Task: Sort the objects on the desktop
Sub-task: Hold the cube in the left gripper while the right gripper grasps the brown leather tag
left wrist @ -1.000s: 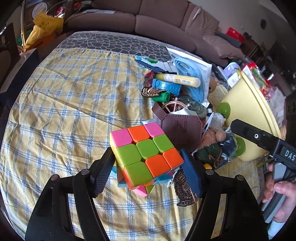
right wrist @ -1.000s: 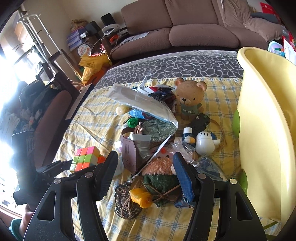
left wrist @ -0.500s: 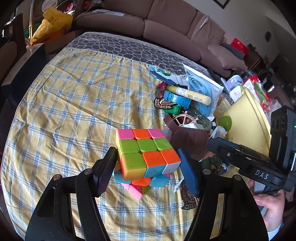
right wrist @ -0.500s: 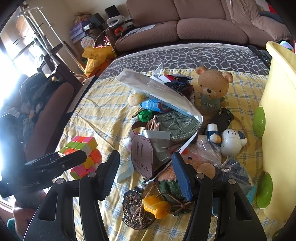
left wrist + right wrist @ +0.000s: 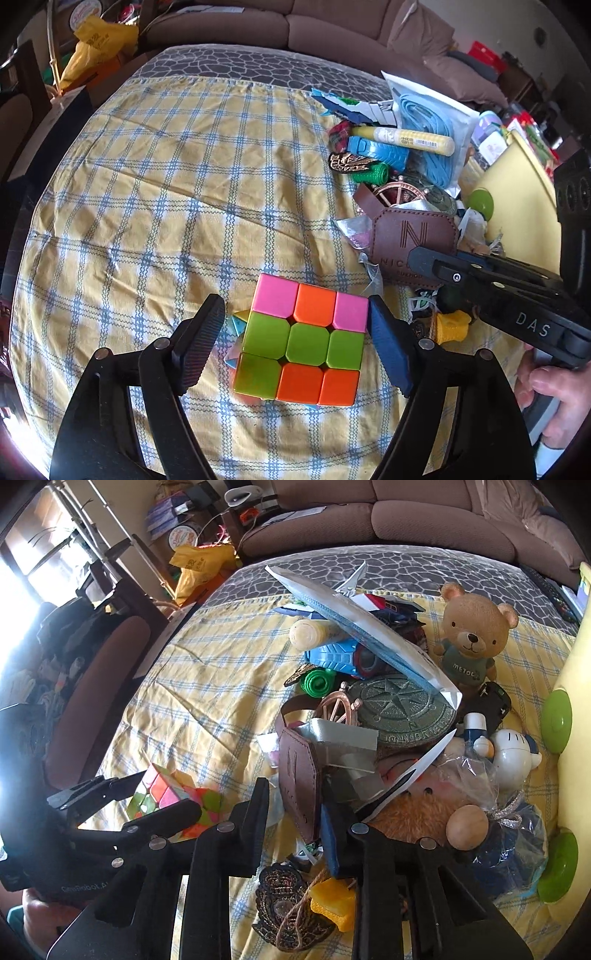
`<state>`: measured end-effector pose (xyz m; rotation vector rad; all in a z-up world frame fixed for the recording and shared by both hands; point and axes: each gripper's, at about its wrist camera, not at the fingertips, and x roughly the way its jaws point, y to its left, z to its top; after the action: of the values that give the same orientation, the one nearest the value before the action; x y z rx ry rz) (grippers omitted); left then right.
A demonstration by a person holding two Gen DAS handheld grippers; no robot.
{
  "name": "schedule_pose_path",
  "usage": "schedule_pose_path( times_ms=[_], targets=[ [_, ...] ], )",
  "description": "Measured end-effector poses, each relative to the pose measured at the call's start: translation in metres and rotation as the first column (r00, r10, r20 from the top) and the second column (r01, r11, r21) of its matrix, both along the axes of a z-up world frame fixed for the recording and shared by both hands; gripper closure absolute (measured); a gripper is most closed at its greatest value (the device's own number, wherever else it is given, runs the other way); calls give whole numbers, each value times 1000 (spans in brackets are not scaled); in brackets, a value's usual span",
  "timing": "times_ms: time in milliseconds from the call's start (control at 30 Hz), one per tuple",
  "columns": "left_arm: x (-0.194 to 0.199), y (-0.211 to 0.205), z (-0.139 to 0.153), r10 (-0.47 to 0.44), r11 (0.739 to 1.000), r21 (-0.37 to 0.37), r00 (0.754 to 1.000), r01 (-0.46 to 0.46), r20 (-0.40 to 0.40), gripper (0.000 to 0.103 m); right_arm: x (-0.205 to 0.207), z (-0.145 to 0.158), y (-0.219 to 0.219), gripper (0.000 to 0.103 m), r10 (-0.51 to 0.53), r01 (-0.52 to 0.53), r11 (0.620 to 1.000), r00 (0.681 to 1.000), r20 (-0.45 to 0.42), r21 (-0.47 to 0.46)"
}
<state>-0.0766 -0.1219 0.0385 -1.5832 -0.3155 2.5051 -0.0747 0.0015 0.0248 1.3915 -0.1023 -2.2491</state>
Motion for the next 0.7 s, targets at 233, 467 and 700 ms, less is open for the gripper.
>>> schedule_pose_path(
  times_ms=[233,467,700],
  targets=[
    [-1,8,-10,-33,998,-46,999,34,24,29,-6,-14,-1,94,-14,15,1000,999,34,-25],
    [1,10,-3,-27,998,-54,1000,27,-6,44,-4,6,1,97,-9,7,997,1000,-26,-75],
    [-2,4,-7,0,998,-61,1000,1,12,44,0,17,-1,98,3,-6,998,999,-48,-62]
  ],
)
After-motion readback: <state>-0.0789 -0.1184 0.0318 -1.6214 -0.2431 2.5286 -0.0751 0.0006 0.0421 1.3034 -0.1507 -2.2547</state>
